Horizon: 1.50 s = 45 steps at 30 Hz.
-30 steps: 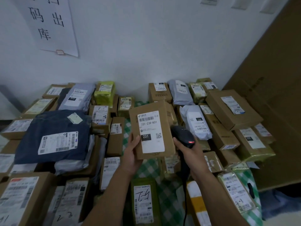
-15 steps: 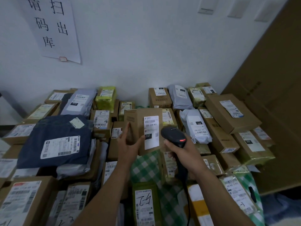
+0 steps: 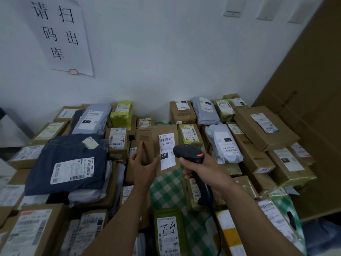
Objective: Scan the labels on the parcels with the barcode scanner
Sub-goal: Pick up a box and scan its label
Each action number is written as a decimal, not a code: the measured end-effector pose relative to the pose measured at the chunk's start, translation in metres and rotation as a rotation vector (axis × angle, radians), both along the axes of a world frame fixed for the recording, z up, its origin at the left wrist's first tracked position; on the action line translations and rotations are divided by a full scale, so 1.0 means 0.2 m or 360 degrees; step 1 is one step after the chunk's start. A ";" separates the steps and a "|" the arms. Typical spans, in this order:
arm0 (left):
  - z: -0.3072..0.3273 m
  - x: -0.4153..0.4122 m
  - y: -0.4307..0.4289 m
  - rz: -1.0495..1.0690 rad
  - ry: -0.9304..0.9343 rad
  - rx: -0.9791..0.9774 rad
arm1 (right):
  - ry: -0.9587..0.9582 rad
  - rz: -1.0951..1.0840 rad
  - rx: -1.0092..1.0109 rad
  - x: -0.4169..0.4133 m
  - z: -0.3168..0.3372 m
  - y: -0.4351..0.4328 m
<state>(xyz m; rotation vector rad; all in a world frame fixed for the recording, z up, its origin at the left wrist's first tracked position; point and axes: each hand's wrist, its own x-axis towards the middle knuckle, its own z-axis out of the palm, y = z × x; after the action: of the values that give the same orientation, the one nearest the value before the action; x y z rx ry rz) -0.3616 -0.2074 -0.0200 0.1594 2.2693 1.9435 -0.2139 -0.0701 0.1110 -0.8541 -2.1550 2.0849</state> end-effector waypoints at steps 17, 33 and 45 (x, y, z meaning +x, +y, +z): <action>-0.08 0.00 -0.02 -0.0035 -0.0382 0.0066 | 0.0070 -0.0297 0.0085 -0.04 -0.11 0.04; -0.20 0.03 0.22 -0.0350 -0.0744 -0.0391 | -0.0278 -0.0434 0.0071 -0.21 -0.58 0.20; -0.17 -0.20 0.26 -0.0277 -0.1378 -0.0408 | -0.0258 -0.0324 0.0174 -0.27 -0.67 0.22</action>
<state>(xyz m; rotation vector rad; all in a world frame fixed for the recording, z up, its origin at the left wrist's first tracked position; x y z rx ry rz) -0.4024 -0.1562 -0.0545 -0.4182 1.7906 1.2469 -0.2685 -0.0260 -0.0221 -1.2099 -2.1278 1.8433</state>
